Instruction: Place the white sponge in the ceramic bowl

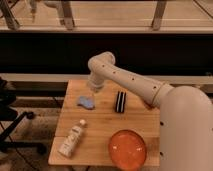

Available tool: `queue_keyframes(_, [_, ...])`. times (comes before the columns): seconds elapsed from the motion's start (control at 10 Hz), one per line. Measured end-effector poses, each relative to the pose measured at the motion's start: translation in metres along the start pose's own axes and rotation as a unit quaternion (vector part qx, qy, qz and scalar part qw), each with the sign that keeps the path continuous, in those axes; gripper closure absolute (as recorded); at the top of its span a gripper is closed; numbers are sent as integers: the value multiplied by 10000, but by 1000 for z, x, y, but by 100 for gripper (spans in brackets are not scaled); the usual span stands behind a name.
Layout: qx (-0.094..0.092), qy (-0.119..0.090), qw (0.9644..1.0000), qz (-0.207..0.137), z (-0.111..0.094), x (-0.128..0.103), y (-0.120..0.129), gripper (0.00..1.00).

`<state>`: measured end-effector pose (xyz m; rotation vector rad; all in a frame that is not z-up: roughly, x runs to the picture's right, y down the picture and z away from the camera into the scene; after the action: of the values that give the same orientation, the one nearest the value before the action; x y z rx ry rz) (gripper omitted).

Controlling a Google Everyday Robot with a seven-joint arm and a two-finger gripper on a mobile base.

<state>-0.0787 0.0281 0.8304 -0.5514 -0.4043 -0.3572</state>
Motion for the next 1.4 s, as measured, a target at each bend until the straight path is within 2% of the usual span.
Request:
queue_keyframes(0.4, [-84,-55,9999,13,16,-2,-2,20])
queue_keyframes(0.7, [-155,-89,9998,6,39,-6,-6,20])
queue_keyframes(1.1, [-226,-122,9997,-13,48,-7,-13,20])
queue_keyframes(1.4, [-283,-160,9995,-21,66,-1,-22,20])
